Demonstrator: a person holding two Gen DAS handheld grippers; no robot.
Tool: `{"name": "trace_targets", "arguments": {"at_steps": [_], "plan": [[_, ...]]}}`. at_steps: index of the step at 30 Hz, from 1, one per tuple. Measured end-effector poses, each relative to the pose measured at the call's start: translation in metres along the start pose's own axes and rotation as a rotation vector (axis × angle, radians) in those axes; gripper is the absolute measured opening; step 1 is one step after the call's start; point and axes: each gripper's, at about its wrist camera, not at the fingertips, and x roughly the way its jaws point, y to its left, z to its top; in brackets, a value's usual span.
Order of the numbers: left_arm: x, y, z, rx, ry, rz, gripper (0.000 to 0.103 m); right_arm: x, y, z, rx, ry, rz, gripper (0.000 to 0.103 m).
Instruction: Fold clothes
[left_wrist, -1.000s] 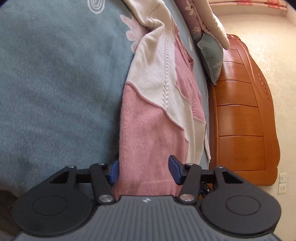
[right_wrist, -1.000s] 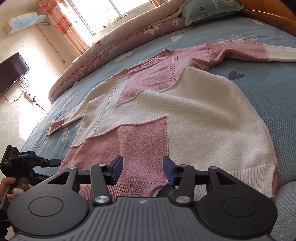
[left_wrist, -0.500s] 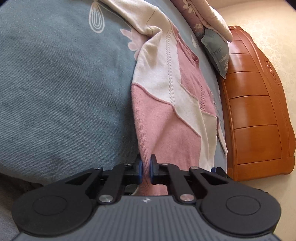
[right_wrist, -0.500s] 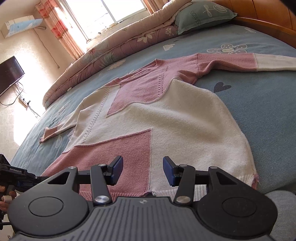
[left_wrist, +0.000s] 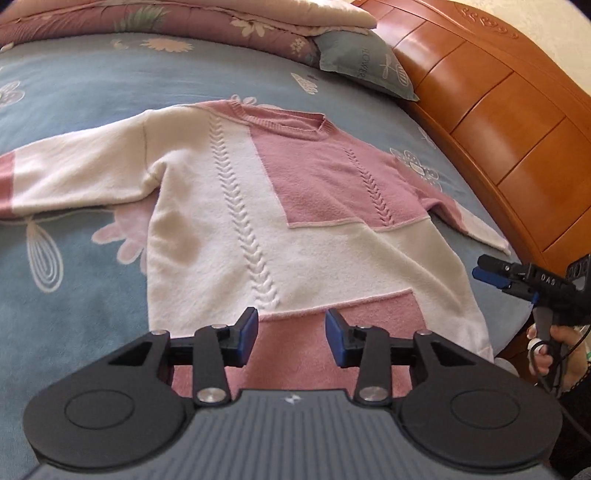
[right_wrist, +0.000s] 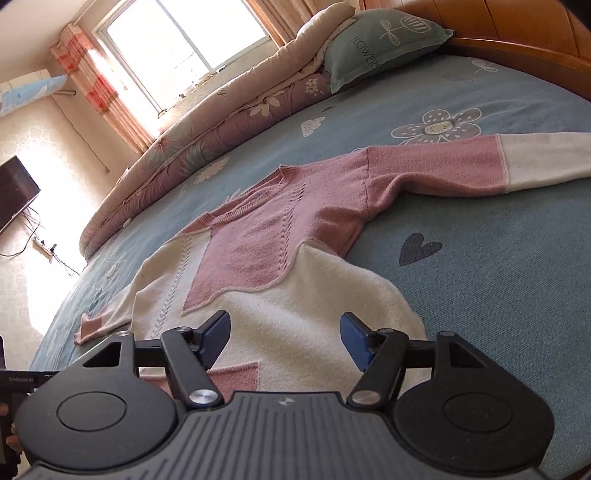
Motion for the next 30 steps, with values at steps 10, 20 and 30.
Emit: {"name": "trace_targets", "arguments": {"at_steps": [10,20,30], "plan": [[0.093,-0.027,0.020,-0.040,0.022,-0.101,0.055,0.074,-0.082,0.061,0.235,0.035,0.092,0.072],[0.106,-0.010,0.022,-0.135,-0.016,-0.202,0.065,0.131,-0.096,0.082,0.165,-0.041,0.123,0.062],[0.107,-0.010,0.021,-0.125,-0.041,-0.209,0.067,0.125,-0.102,0.097,0.082,-0.112,0.044,0.017]]}}
